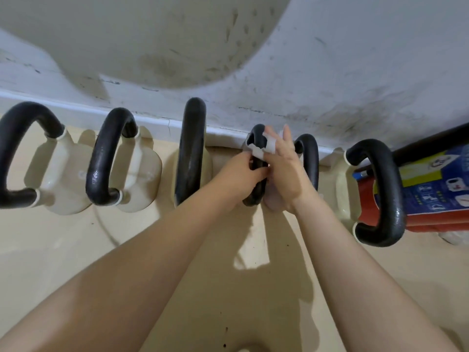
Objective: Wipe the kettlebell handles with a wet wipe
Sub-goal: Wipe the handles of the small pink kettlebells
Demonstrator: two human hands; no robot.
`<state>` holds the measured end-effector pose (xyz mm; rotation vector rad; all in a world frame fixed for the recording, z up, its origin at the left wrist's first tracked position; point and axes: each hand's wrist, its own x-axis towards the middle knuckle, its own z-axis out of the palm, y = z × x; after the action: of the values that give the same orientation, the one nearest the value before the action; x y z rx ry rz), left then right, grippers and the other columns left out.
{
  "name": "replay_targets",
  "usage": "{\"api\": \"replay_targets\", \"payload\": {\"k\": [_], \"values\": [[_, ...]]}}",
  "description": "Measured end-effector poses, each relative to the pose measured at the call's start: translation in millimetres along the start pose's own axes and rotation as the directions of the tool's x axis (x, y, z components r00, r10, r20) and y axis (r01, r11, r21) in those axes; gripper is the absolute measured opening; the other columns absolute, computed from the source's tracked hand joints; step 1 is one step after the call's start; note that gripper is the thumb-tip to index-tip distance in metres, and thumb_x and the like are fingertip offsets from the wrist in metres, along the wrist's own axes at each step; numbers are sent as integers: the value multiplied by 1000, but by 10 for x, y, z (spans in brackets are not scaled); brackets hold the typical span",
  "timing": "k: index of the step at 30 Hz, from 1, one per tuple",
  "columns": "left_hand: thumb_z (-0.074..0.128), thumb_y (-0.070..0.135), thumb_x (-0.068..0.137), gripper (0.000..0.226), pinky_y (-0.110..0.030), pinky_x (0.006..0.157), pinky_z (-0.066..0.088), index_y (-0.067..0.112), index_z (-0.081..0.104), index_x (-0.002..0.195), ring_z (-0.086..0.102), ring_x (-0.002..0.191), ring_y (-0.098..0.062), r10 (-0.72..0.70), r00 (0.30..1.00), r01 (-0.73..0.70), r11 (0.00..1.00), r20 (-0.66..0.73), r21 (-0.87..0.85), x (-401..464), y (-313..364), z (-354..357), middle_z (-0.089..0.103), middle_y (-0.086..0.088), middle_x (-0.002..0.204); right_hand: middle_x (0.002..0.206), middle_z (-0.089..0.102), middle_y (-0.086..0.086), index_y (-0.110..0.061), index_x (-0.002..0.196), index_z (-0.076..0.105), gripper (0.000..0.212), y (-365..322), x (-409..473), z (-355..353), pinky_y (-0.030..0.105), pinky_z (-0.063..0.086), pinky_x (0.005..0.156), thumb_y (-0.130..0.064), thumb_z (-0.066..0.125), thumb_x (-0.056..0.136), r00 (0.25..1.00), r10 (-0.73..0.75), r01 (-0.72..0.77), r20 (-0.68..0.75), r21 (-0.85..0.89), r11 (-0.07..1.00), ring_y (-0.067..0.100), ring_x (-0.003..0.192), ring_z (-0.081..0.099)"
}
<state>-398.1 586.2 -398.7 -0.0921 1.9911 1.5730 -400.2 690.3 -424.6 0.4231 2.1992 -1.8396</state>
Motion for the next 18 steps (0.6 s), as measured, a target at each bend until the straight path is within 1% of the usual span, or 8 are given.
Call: {"api": "replay_targets", "payload": {"k": [2, 4, 6, 8, 10, 13, 15, 18], "values": [[53, 18, 91, 16, -26, 79, 49, 19, 56, 106, 62, 100, -19, 16, 1000, -16, 1000, 4, -13, -55, 1, 8, 67, -5, 110, 157, 7, -17, -39, 122, 55, 61, 21, -28, -118, 36, 24, 114, 3, 31, 85, 995, -10, 3, 103, 68, 998, 14, 146, 4], [52, 15, 91, 17, -29, 83, 49, 22, 54, 107, 61, 102, -21, 49, 999, -49, 999, 4, -13, -124, -45, 30, 66, -8, 110, 157, 14, -6, -27, 123, 56, 57, -36, -14, -176, 28, 18, 114, 5, 31, 83, 977, -105, 133, 186, -148, 980, 14, 145, 11], [52, 10, 90, 22, -34, 93, 47, 23, 51, 108, 60, 105, -21, 69, 998, -69, 997, 9, -35, -212, -135, 53, 64, -8, 112, 152, 21, -4, -17, 113, 61, 41, -99, -5, -225, 14, 22, 107, -2, 34, 85, 946, -155, 247, 286, -322, 914, 6, 139, 20], [54, 9, 89, 32, -33, 96, 46, 24, 48, 116, 59, 108, -17, 69, 997, -67, 994, 20, -85, -311, -240, 61, 62, -1, 112, 143, 33, -2, -9, 106, 65, 35, -171, 17, -241, 6, 27, 97, -14, 38, 84, 897, -203, 388, 394, -477, 788, 6, 128, 32], [55, 7, 89, 41, -22, 90, 47, 22, 44, 126, 58, 105, -13, 76, 996, -71, 991, 43, -117, -384, -334, 59, 59, 5, 110, 123, 49, 2, -7, 97, 65, 33, -235, 81, -241, 13, 33, 91, -21, 39, 82, 880, -181, 429, 438, -573, 699, 12, 113, 44], [55, 6, 89, 43, -12, 79, 45, 26, 43, 124, 57, 95, -7, 91, 993, -80, 988, 78, -133, -462, -413, 37, 57, 12, 100, 82, 52, 8, 0, 79, 55, 30, -321, 176, -185, 36, 35, 77, -27, 41, 78, 936, -113, 285, 334, -528, 800, 19, 80, 47], [55, 5, 88, 43, -13, 78, 46, 27, 41, 122, 57, 94, -7, 93, 992, -80, 985, 86, -151, -500, -459, 15, 56, 14, 99, 75, 51, 12, 6, 75, 53, 29, -346, 116, -130, 38, 36, 70, -21, 46, 80, 931, -141, 308, 336, -520, 796, 26, 74, 47], [54, 1, 88, 43, -16, 79, 47, 30, 38, 116, 58, 98, -13, 87, 991, -67, 980, 104, -187, -567, -563, 16, 55, 10, 102, 77, 57, 16, 8, 70, 57, 25, -351, -51, -87, 39, 40, 71, -15, 50, 74, 871, -151, 422, 468, -554, 718, 31, 81, 52]]}}
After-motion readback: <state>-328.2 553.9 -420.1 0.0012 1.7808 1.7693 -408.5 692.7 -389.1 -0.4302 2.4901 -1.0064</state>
